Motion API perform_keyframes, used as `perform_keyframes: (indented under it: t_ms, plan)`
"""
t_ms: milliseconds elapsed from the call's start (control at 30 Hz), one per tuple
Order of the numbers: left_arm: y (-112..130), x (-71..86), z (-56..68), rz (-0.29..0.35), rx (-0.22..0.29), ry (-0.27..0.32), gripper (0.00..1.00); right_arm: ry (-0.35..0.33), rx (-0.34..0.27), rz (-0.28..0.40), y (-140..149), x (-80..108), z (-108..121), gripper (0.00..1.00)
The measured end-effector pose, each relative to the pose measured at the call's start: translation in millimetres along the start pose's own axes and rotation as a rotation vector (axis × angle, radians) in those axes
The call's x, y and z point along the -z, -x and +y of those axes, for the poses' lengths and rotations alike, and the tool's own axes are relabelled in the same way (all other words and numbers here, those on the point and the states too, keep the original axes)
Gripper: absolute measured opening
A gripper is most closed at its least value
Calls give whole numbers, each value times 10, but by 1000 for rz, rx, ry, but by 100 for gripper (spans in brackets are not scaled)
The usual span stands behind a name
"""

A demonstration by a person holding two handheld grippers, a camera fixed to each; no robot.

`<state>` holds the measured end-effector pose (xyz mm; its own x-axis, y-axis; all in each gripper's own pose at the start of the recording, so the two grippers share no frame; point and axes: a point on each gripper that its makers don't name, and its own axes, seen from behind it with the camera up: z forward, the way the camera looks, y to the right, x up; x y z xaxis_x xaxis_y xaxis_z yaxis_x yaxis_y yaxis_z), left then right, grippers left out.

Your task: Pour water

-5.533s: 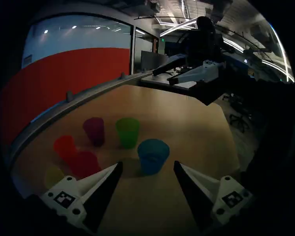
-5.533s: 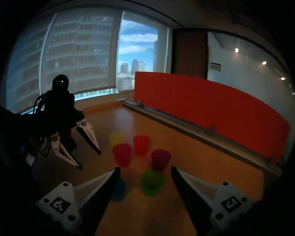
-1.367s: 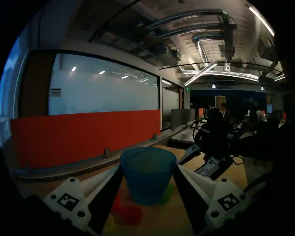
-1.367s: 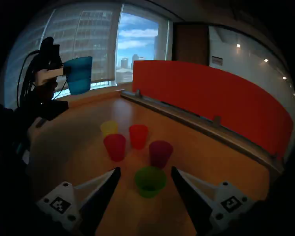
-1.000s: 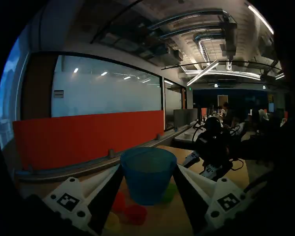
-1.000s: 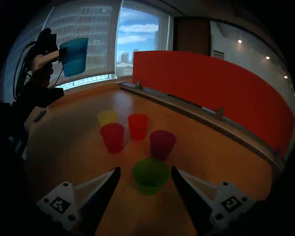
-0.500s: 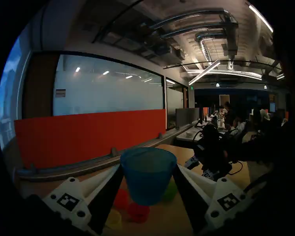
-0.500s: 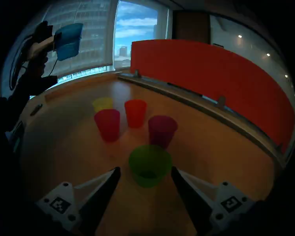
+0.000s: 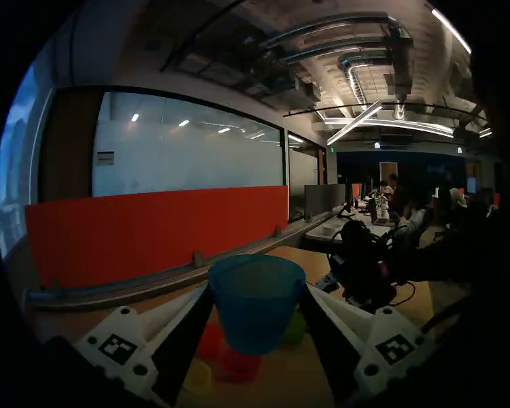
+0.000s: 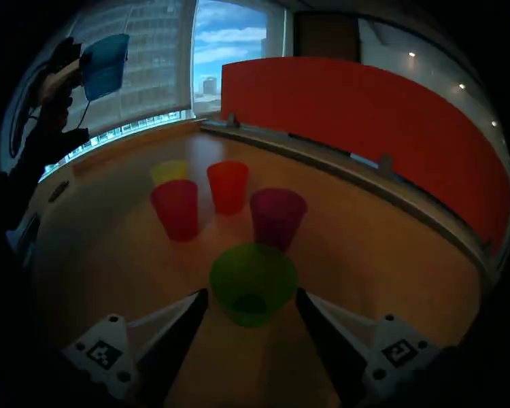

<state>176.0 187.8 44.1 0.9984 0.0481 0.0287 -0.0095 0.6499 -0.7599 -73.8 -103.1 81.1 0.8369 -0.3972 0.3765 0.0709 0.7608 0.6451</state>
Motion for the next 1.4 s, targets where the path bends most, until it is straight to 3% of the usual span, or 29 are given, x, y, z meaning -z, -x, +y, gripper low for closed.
perform_keyframes:
  t_ms: [367, 467, 700, 967, 1400]
  plan:
    - [16, 16, -61, -2, 5, -7, 85, -9, -9, 1, -14, -208, 23, 97]
    - [38, 14, -68, -6, 6, -7, 86, -18, -15, 0, -9, -227, 8, 91]
    - [88, 10, -103, -13, 8, -11, 85, -21, -19, 11, -43, -205, -9, 90]
    - [54, 40, -108, -13, 4, -14, 85, -25, -28, 68, -298, -73, -65, 89]
    - [-50, 155, -134, -5, -3, -35, 85, -34, -2, 198, -877, 314, -290, 89]
